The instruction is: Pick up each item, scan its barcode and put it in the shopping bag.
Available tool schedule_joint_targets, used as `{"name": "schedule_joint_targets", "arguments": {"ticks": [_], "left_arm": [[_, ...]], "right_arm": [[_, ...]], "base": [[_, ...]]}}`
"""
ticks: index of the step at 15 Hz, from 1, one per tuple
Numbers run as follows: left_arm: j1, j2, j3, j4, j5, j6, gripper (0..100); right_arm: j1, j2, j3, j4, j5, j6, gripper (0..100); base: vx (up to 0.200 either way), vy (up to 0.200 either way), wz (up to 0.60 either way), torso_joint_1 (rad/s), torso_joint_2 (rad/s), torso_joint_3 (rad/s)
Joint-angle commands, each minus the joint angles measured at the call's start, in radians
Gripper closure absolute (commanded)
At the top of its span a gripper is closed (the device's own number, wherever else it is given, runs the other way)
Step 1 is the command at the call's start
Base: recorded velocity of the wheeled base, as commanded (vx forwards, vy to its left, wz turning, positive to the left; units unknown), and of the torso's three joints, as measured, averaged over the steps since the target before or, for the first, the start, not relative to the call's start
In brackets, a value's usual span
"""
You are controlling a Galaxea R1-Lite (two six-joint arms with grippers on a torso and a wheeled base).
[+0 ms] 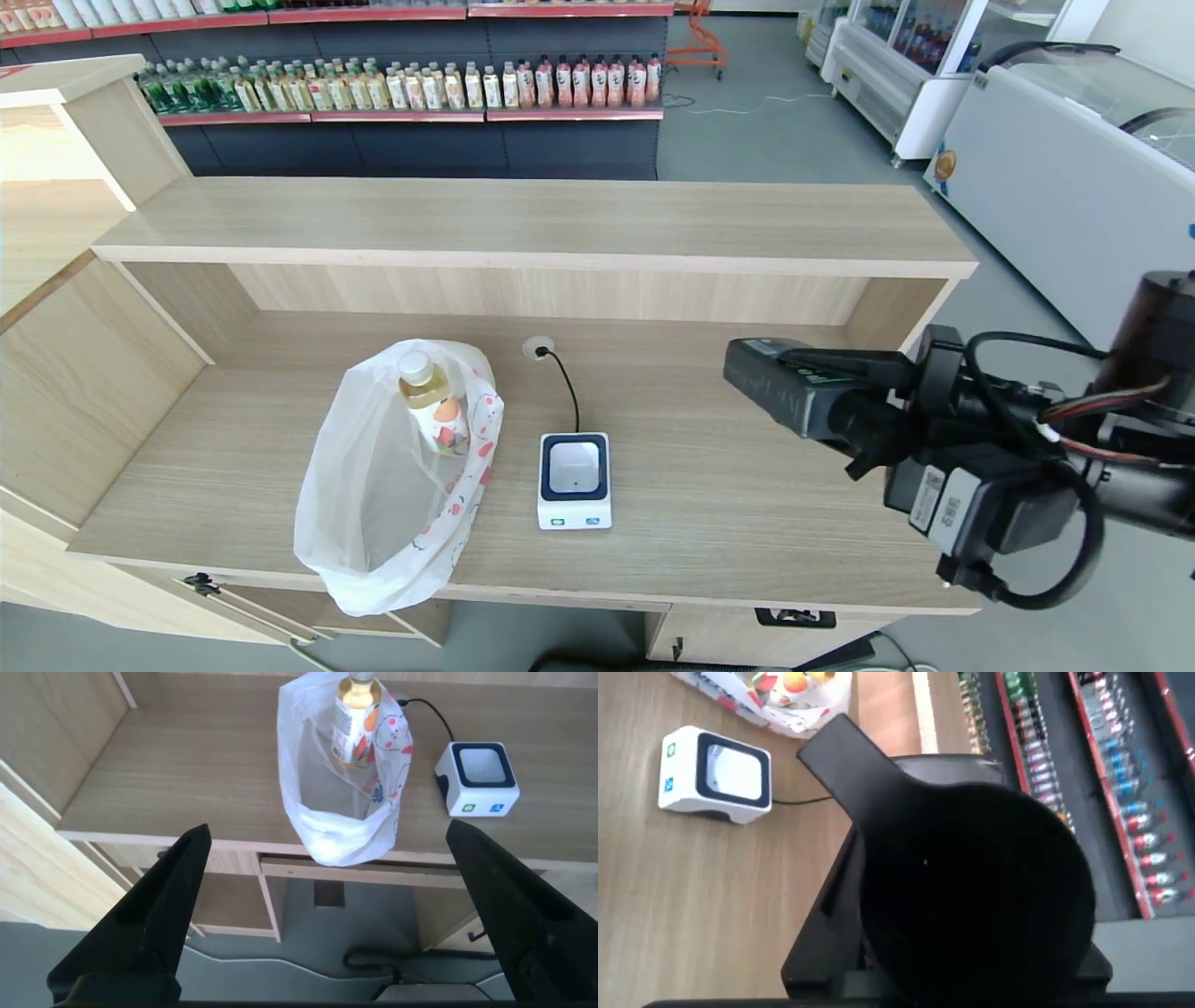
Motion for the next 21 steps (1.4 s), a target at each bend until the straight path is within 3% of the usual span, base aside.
{"name": "schedule_joint_targets", "arguments": {"ticks": [1, 3, 4, 5, 6, 9, 10, 13, 21], "left_arm": [[0.0, 0.0, 0.0, 0.0, 0.0, -0.001, 0], [0.0, 0.0, 0.0, 0.0, 0.0, -0.001, 0], [0.0, 0.0, 0.0, 0.0, 0.0, -0.001, 0], [0.0, 0.0, 0.0, 0.0, 0.0, -0.001, 0], [0.0, 0.0, 0.0, 0.0, 0.0, -0.001, 0], [0.0, 0.0, 0.0, 0.0, 0.0, -0.001, 0], [0.0, 0.0, 0.0, 0.0, 0.0, -0.001, 0], [0.0, 0.0, 0.0, 0.0, 0.0, -0.001, 0], [0.0, 0.0, 0.0, 0.0, 0.0, 0.003, 0]], "right_arm": [[-0.104, -0.139, 0.087, 0.002, -0.024, 0.177, 100], [-0.117, -0.156, 0.078, 0.041, -0.105, 0.584, 100], [-0.117, -0.162, 0.073, 0.079, -0.166, 0.703, 100], [-0.114, -0.174, 0.055, 0.196, -0.301, 1.029, 100], [-0.12, -0.166, 0.052, 0.255, -0.321, 1.254, 100], [-0.119, -0.104, 0.032, 0.352, -0.35, 1.708, 100], [-0.114, -0.082, 0.027, 0.363, -0.352, 1.78, 100], [-0.116, -0.034, 0.027, 0.358, -0.353, 1.822, 100], [-0.114, -0.004, -0.01, 0.36, -0.349, 1.825, 100]], "base": [[0.0, 0.0, 0.0, 0.0, 0.0, 0.0], [0.0, 0.0, 0.0, 0.0, 0.0, 0.0], [0.0, 0.0, 0.0, 0.0, 0.0, 0.0], [0.0, 0.0, 0.0, 0.0, 0.0, 0.0], [0.0, 0.0, 0.0, 0.0, 0.0, 0.0], [0.0, 0.0, 0.0, 0.0, 0.0, 0.0], [0.0, 0.0, 0.0, 0.0, 0.0, 0.0], [0.0, 0.0, 0.0, 0.0, 0.0, 0.0], [0.0, 0.0, 0.0, 0.0, 0.0, 0.0]]}}
